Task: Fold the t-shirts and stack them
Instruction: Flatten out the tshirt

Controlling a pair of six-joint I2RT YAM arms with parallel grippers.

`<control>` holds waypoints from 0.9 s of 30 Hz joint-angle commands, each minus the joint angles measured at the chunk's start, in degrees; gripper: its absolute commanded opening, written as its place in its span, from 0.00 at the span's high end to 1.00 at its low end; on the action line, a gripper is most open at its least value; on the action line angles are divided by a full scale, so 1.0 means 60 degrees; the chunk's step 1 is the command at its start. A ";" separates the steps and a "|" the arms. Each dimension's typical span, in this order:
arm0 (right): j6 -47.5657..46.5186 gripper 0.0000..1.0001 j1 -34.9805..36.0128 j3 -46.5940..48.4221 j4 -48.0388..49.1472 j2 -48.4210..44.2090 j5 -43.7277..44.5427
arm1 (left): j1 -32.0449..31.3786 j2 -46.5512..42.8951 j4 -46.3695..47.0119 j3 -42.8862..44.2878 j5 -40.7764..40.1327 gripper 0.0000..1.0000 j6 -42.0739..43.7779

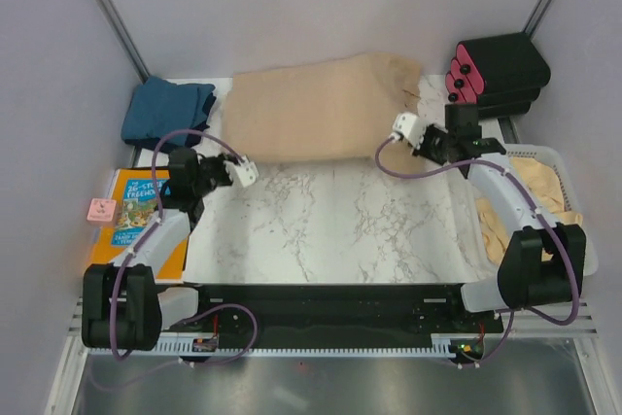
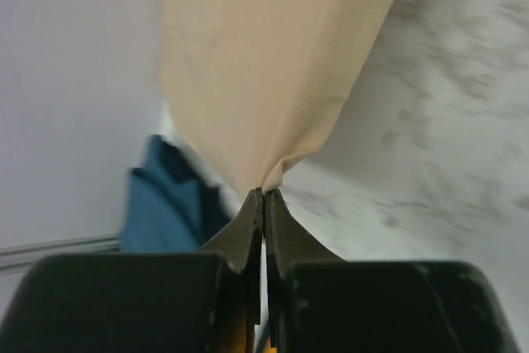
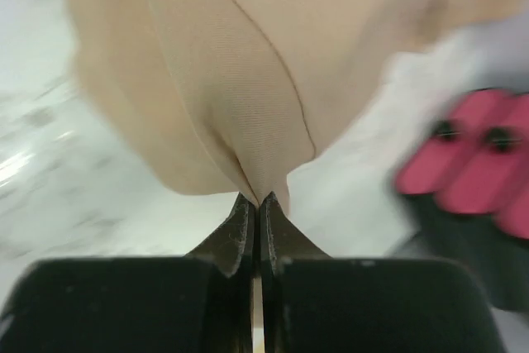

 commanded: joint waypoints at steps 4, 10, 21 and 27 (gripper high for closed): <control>-0.0471 1.00 0.0577 -0.1981 -0.2117 -0.0882 -0.0692 | -0.0231 -0.2116 -0.3102 -0.1186 0.1192 0.98 0.1134; -0.0648 1.00 0.0870 -0.2188 -0.2894 -0.0503 -0.0634 | -0.0231 -0.2118 -0.4512 -0.1186 0.1105 0.98 0.1458; -0.1599 1.00 0.1090 -0.2042 -0.4212 -0.0151 -0.0327 | -0.0216 -0.2424 -0.6298 -0.1362 0.0768 0.98 0.2364; -0.2009 0.99 0.1163 -0.1924 -0.4813 0.0084 -0.0180 | -0.0158 -0.2659 -0.7792 -0.1230 0.0782 0.98 0.3023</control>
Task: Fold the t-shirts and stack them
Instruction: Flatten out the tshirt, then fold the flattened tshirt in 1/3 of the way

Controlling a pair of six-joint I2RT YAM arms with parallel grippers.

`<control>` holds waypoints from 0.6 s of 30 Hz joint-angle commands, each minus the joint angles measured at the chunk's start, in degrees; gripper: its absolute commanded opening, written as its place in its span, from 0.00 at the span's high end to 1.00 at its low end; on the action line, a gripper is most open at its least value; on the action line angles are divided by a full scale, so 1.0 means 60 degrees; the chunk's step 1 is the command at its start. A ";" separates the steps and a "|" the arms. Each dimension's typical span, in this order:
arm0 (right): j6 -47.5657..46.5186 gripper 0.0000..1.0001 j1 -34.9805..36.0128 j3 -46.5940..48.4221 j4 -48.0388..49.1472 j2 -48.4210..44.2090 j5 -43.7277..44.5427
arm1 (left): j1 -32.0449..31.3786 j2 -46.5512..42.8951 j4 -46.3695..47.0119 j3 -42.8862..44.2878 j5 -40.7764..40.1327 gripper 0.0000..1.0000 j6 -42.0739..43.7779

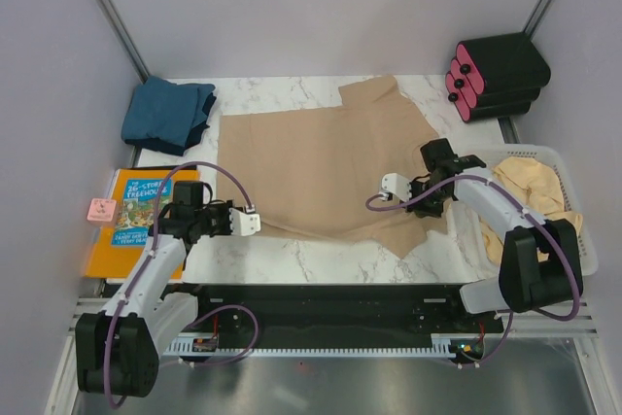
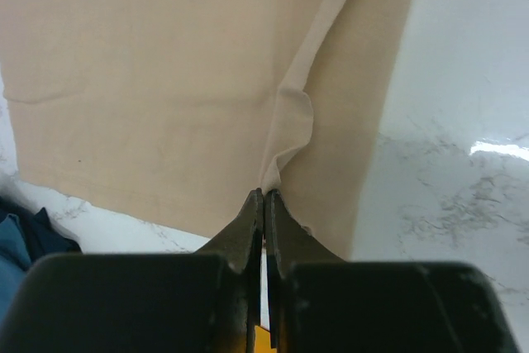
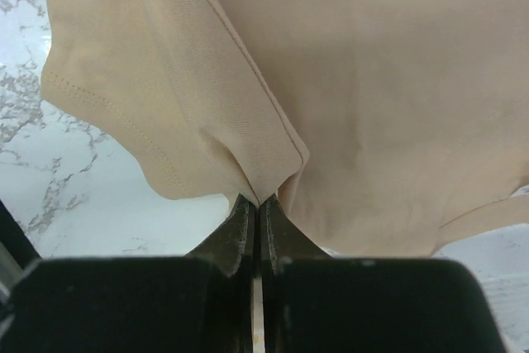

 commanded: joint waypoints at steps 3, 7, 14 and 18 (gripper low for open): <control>-0.0853 0.98 0.0162 0.0159 -0.0957 0.0103 0.0218 | 0.0105 -0.0251 -0.1785 0.0150 -0.0059 0.98 0.1398; -0.1014 0.96 0.0235 0.0071 -0.1235 0.0088 0.0306 | 0.0119 -0.0004 -0.2591 0.0238 -0.0293 0.98 0.2086; -0.0868 1.00 0.0250 0.0334 -0.1221 0.0132 0.0438 | 0.0295 0.0408 -0.2856 0.0575 -0.0543 0.98 0.2204; -0.0868 1.00 0.0250 0.0670 -0.1265 -0.0014 0.0599 | 0.0383 0.0320 -0.2856 0.0765 -0.0528 0.98 0.2234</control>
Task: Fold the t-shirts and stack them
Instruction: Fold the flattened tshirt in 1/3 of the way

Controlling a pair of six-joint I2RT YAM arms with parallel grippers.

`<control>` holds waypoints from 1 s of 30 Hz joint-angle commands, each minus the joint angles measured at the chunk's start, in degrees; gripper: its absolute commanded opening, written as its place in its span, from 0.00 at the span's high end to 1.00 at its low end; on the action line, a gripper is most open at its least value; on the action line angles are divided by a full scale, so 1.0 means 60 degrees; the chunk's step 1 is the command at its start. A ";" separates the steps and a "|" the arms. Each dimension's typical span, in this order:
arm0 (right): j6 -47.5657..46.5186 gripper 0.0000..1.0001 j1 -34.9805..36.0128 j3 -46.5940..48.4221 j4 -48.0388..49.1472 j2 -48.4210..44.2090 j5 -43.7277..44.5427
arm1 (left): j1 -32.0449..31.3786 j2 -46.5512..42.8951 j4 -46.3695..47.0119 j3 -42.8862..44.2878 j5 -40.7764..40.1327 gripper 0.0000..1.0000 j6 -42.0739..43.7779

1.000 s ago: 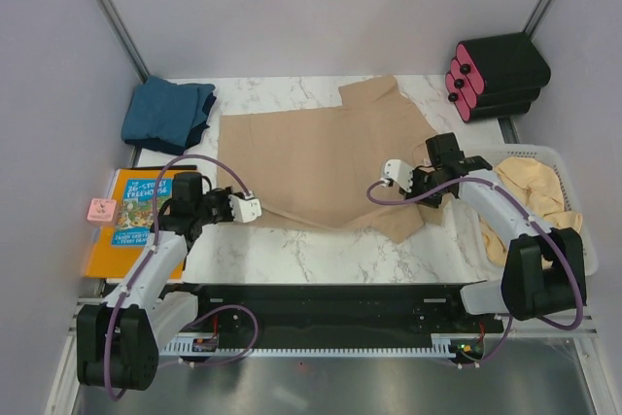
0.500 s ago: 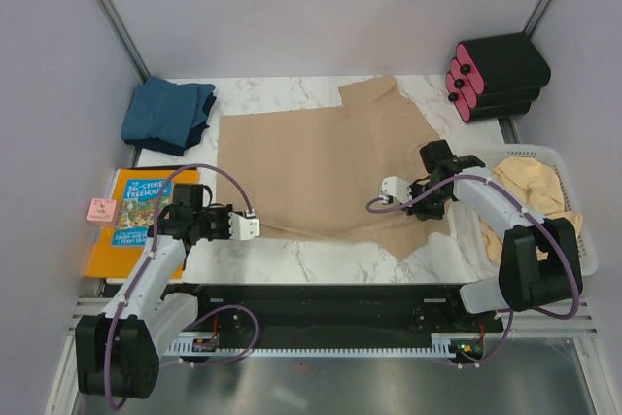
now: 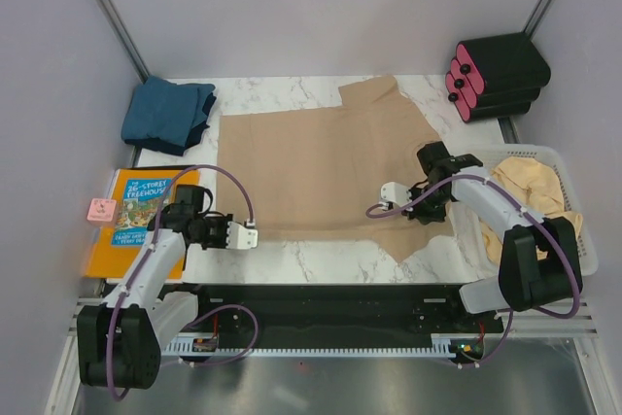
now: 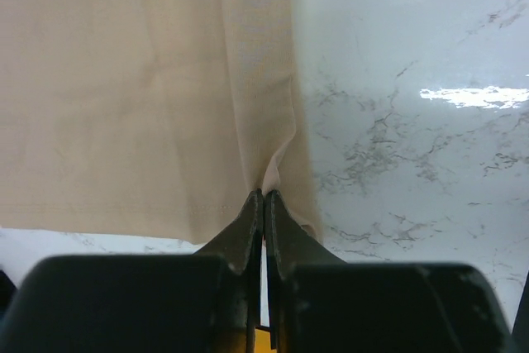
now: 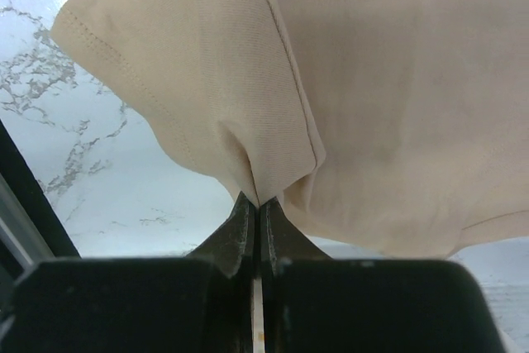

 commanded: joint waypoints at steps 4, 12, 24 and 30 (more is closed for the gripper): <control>-0.0143 1.00 0.0010 0.1114 -0.0296 -0.0047 0.0254 | 0.0263 -0.0041 -0.0214 0.0913 -0.0036 0.98 0.0353; -0.0026 1.00 -0.0019 0.1802 0.0157 0.0758 0.0400 | 0.0366 0.0194 -0.0112 0.1338 0.0125 0.98 0.0368; 0.0062 1.00 -0.0181 0.2608 0.0846 0.1827 0.0561 | 0.0761 0.1424 0.0723 0.2056 0.0198 0.98 0.0265; 0.0077 1.00 -0.0224 0.2916 0.1007 0.2208 0.0634 | 0.0835 0.2039 0.0987 0.2378 0.0199 0.98 0.0382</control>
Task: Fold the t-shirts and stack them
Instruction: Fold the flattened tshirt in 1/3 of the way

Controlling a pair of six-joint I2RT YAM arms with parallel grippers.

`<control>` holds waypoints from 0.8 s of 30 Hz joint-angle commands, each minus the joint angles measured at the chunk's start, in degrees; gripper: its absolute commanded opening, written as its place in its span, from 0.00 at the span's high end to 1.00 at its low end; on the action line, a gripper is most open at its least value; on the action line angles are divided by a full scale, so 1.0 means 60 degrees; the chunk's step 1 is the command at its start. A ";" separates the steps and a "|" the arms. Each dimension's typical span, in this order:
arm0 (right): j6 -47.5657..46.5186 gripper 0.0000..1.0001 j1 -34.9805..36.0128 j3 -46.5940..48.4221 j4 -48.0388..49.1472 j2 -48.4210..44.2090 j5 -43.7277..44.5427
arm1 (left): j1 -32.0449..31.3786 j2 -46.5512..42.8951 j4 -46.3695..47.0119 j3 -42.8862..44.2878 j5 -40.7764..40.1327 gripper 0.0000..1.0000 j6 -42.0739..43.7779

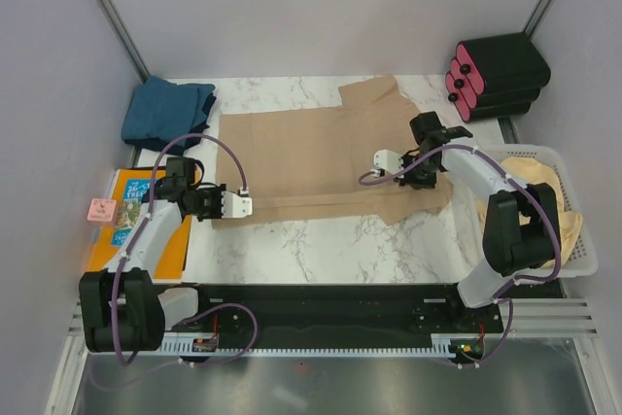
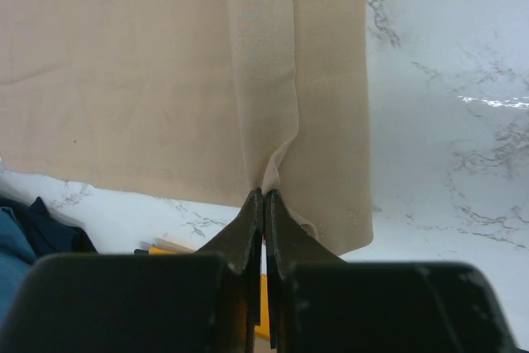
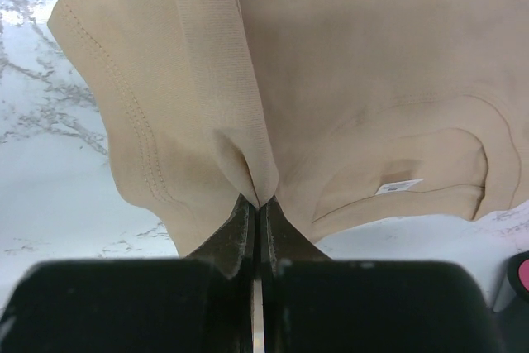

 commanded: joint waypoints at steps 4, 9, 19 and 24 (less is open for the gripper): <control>0.0048 1.00 -0.0093 0.0790 0.0268 0.0439 0.0157 | 0.0157 0.0715 0.0615 0.0787 0.0009 0.98 0.0350; -0.0025 1.00 -0.0122 0.1142 0.0341 0.0776 0.0216 | 0.0201 0.1154 0.0909 0.0993 0.0038 0.98 0.0365; -0.0025 1.00 -0.0108 0.1596 0.0473 0.1245 0.0230 | 0.0201 0.1624 0.1348 0.1110 0.0068 0.98 0.0423; -0.0040 1.00 -0.0122 0.1845 0.0517 0.1465 0.0245 | 0.0201 0.1916 0.1524 0.1271 0.0082 0.98 0.0364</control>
